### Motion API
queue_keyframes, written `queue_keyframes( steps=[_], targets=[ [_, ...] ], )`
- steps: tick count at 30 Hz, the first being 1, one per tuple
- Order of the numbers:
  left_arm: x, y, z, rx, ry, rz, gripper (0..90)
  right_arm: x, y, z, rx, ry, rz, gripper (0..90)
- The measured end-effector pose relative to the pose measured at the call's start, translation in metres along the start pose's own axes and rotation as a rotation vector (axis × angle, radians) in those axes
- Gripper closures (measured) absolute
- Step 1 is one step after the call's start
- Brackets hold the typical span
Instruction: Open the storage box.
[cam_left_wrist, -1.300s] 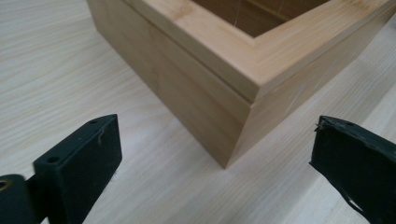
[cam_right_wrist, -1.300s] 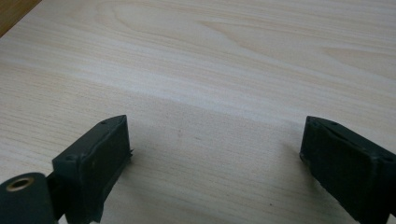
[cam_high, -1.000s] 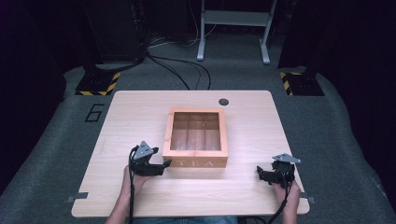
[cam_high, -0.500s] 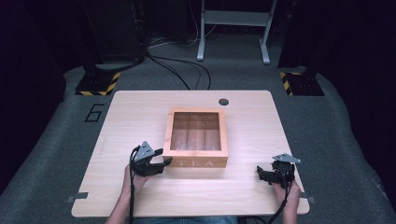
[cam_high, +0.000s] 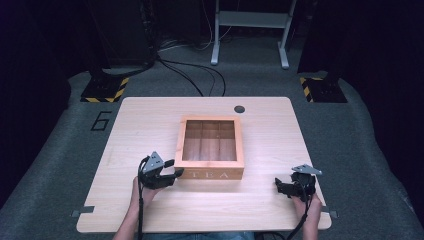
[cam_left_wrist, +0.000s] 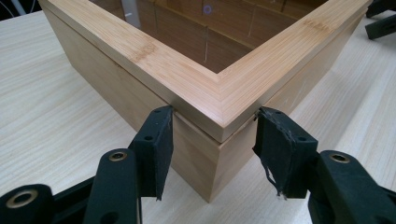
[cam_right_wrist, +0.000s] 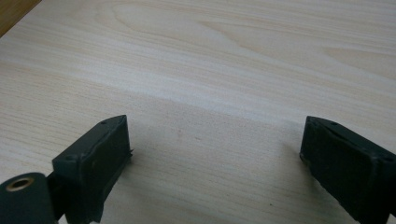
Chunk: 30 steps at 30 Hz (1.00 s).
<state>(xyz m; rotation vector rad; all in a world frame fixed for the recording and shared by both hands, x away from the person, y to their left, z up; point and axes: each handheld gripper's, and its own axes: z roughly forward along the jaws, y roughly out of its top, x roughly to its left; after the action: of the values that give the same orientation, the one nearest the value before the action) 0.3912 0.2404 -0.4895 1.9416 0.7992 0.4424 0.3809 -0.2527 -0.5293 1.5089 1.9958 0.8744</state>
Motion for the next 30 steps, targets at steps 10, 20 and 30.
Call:
queue_keyframes(
  steps=[10,20,30],
  targets=[
    [-0.001,0.002,-0.001,-0.014,0.013,0.004,45.7,0.000,0.000,0.000,0.000,0.001,-0.001,7.9],
    [-0.001,0.007,-0.003,-0.040,0.043,0.029,43.6,0.000,0.000,0.000,0.002,-0.002,-0.001,7.9],
    [-0.002,0.014,-0.001,-0.052,0.068,0.042,40.7,0.000,0.000,0.000,0.001,-0.001,-0.001,7.9]
  ],
)
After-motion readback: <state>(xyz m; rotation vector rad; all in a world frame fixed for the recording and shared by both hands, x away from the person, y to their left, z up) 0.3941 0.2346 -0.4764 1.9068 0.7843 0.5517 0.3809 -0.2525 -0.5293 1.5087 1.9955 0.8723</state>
